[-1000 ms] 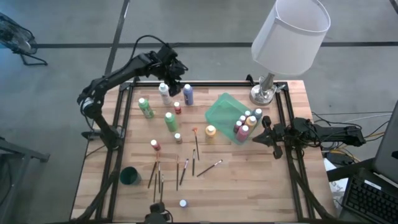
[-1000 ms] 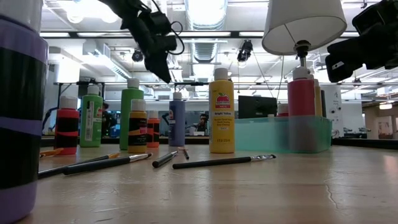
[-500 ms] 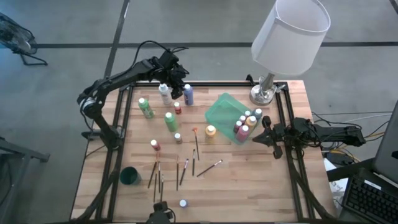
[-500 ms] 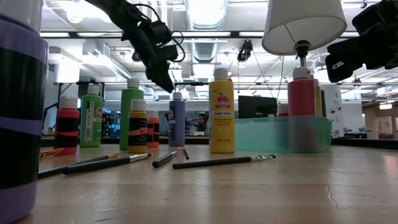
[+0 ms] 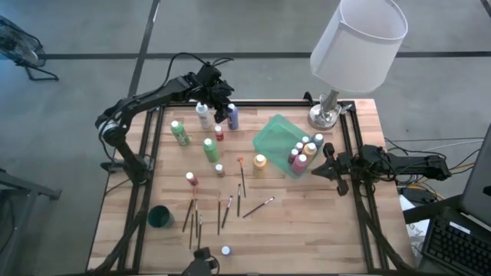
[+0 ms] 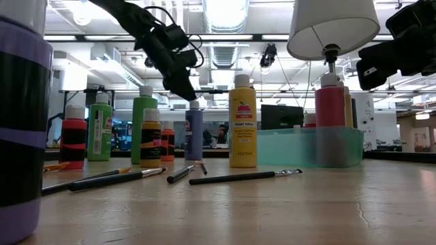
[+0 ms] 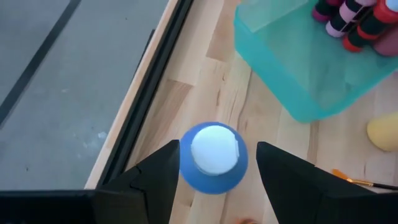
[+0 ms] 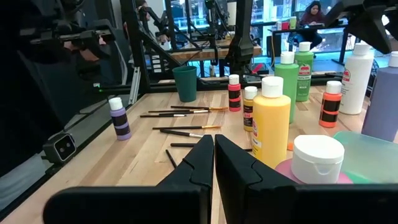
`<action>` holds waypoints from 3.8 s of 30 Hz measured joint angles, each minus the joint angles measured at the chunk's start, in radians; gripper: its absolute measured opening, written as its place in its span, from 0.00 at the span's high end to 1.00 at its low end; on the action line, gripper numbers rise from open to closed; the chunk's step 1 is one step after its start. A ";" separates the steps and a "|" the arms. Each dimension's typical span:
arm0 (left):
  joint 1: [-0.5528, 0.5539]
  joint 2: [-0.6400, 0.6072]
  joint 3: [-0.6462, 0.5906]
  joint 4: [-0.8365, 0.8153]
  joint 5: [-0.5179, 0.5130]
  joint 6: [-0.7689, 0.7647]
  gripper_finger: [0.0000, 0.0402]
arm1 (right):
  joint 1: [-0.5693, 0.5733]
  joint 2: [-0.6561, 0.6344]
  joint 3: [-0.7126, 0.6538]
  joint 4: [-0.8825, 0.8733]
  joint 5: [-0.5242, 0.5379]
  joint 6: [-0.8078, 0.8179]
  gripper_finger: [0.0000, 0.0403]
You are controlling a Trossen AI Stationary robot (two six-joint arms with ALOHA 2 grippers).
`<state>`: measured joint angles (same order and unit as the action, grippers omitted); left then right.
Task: Pick & Place Paint Supplies
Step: Put the big blue paint bottle into the green bin
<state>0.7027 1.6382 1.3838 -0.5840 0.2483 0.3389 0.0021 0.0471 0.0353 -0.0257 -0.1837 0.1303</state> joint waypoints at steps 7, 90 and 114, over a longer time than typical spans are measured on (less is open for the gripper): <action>-0.002 0.033 0.000 0.008 0.002 -0.005 0.46 | 0.000 0.000 0.000 0.000 0.000 0.000 0.97; -0.261 0.271 0.610 0.008 0.070 -0.021 0.69 | 0.000 0.000 0.000 0.000 0.000 0.000 0.97; -0.334 0.552 0.806 -0.032 0.071 -0.018 0.69 | 0.000 0.000 0.000 0.000 0.000 0.000 0.97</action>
<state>0.3683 2.1900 2.1895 -0.6164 0.3195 0.3210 0.0021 0.0475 0.0353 -0.0257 -0.1837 0.1303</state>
